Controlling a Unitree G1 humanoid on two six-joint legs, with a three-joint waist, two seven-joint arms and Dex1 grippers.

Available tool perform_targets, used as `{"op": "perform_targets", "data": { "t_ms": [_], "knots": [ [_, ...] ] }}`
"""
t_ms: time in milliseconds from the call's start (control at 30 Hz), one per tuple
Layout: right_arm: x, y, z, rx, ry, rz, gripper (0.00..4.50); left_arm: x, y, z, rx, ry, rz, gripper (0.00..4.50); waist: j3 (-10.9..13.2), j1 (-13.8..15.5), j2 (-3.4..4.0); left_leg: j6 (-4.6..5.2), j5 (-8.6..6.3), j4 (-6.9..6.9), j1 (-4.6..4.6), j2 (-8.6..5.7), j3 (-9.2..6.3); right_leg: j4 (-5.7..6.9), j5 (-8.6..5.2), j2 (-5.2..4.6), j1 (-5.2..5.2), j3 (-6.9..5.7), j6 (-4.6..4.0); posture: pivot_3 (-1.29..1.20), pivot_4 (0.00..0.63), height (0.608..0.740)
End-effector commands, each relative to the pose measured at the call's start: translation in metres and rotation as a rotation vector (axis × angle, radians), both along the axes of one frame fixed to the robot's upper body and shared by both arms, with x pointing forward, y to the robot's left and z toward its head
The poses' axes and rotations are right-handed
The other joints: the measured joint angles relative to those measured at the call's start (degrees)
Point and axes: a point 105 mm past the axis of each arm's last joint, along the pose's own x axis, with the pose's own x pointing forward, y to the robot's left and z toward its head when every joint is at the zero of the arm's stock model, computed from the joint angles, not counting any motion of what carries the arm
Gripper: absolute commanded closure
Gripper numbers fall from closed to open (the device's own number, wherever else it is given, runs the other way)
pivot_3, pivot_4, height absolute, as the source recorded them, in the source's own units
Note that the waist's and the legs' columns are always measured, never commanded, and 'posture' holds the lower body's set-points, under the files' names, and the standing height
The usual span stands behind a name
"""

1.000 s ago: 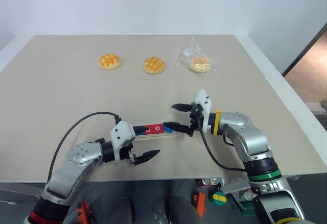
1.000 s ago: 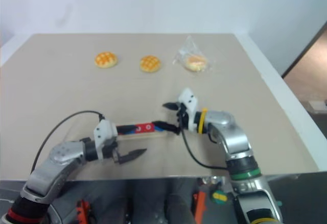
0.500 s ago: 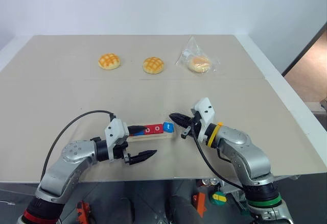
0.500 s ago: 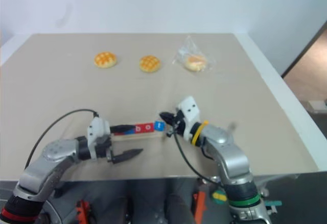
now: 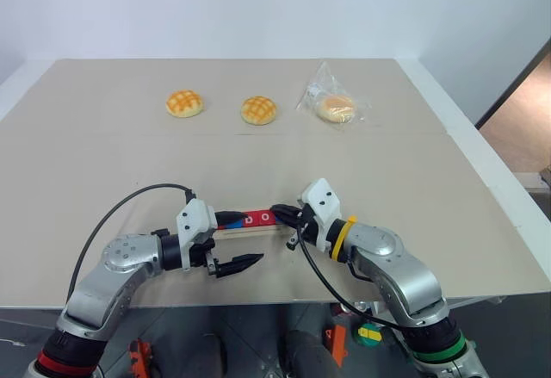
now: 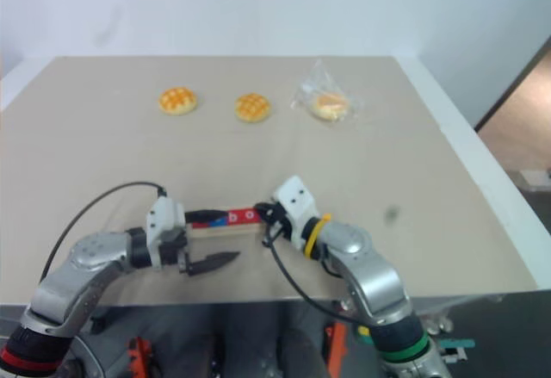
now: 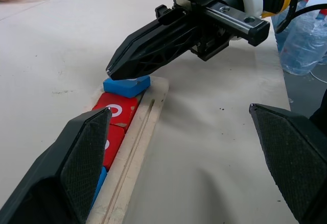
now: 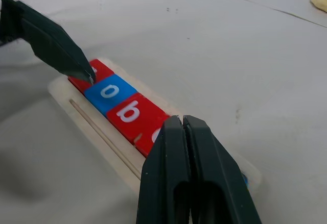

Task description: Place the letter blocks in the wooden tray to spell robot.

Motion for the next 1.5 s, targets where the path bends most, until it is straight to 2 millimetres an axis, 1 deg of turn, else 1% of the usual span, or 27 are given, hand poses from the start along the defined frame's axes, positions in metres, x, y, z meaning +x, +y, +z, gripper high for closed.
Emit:
{"op": "perform_targets", "data": {
  "t_ms": [33, 433, 633, 800, 933, 1200, 1333, 1500],
  "knots": [
    [-0.003, 0.006, 0.008, -0.022, -0.053, 0.044, 4.47, 0.000, -0.001, 0.007, -0.005, -0.035, 0.000, 0.00, 0.0, 0.0, 0.00, 0.00, 0.00, 0.00, 0.00, 0.00, 0.00, 0.00, 0.00, 0.00, 0.00, 0.00, 0.00, 0.00, 0.150, 0.740],
    [0.001, 0.009, 0.010, -0.054, -0.052, 0.081, 4.47, 0.000, -0.001, 0.007, -0.012, -0.037, 0.014, 0.00, 0.0, 0.0, 0.00, 0.00, 0.00, 0.00, -0.01, 0.00, -0.01, 0.00, 0.00, 0.00, 0.00, -0.01, 0.00, 0.00, 0.150, 0.740],
    [-0.005, 0.004, 0.006, -0.085, -0.028, 0.110, 4.47, 0.001, -0.001, 0.007, -0.014, -0.038, 0.020, 0.00, 0.0, 0.0, 0.00, 0.00, 0.00, 0.00, -0.01, -0.01, 0.00, 0.00, 0.00, -0.01, 0.00, 0.00, 0.01, 0.00, 0.150, 0.740],
    [-0.005, 0.000, 0.005, -0.107, -0.021, 0.111, 4.47, 0.001, -0.001, 0.007, -0.013, -0.037, 0.020, 0.00, 0.0, 0.0, 0.00, 0.00, 0.00, 0.00, 0.00, 0.00, -0.02, 0.00, 0.00, 0.01, 0.00, -0.02, 0.00, 0.00, 0.150, 0.740],
    [-0.002, 0.000, 0.006, -0.108, -0.030, 0.098, 4.47, 0.001, -0.002, 0.006, -0.012, -0.037, 0.020, 0.00, 0.0, 0.0, 0.00, 0.00, 0.00, 0.00, 0.00, 0.00, -0.01, 0.00, -0.01, 0.00, 0.00, -0.01, 0.00, 0.00, 0.150, 0.740],
    [-0.007, -0.001, 0.003, -0.120, -0.007, 0.100, 4.47, 0.001, -0.002, 0.005, -0.012, -0.034, 0.022, 0.00, 0.0, 0.0, 0.00, 0.00, 0.00, 0.00, -0.01, 0.00, -0.01, 0.00, -0.01, 0.00, 0.00, -0.01, 0.00, 0.00, 0.150, 0.740],
    [-0.006, -0.004, 0.007, -0.115, -0.024, 0.088, 4.47, 0.001, -0.003, 0.004, -0.012, -0.032, 0.021, 0.00, 0.0, 0.0, 0.00, 0.00, 0.00, 0.00, 0.00, -0.01, 0.00, 0.00, -0.01, 0.00, 0.00, 0.00, 0.00, 0.00, 0.150, 0.740],
    [0.005, -0.012, 0.025, -0.058, -0.061, 0.019, 4.47, 0.001, -0.003, 0.004, -0.016, -0.032, 0.023, 0.00, 0.0, 0.0, 0.00, 0.00, 0.00, 0.00, 0.00, 0.00, -0.01, 0.00, 0.00, 0.00, 0.00, -0.01, 0.00, 0.00, 0.150, 0.740]
  ]
}}
